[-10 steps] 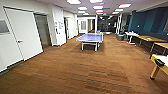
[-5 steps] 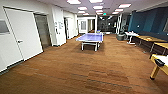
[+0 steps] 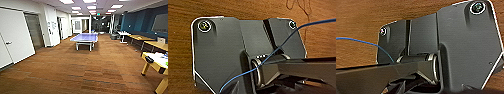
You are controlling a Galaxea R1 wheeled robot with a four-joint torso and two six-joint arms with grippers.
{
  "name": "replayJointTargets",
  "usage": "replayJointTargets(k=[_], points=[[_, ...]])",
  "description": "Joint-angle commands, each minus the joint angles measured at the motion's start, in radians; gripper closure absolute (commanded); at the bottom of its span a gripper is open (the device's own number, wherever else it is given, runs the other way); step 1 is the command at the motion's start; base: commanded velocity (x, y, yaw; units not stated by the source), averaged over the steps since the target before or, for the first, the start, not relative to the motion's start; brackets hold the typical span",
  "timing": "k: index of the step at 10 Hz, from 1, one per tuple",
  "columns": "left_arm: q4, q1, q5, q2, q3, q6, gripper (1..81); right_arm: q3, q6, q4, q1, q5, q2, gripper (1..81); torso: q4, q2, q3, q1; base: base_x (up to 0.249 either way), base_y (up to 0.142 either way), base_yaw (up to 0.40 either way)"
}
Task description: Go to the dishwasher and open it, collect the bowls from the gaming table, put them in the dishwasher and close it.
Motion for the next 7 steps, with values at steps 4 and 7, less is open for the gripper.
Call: replayJointTargets(k=[4,7], points=[[0.014,-0.048,0.044,-0.006,0.007,0.009,1.0,0.009,0.001,-0.006,0.034,-0.045,0.005,1.0,0.000,0.000,0.000,0.000,0.000,0.000,-0.352],[0.014,-0.048,0.044,-0.008,0.007,0.009,1.0,0.009,0.001,-0.006,0.031,-0.047,0.005,1.0,0.000,0.000,0.000,0.000,0.000,0.000,-0.357]])
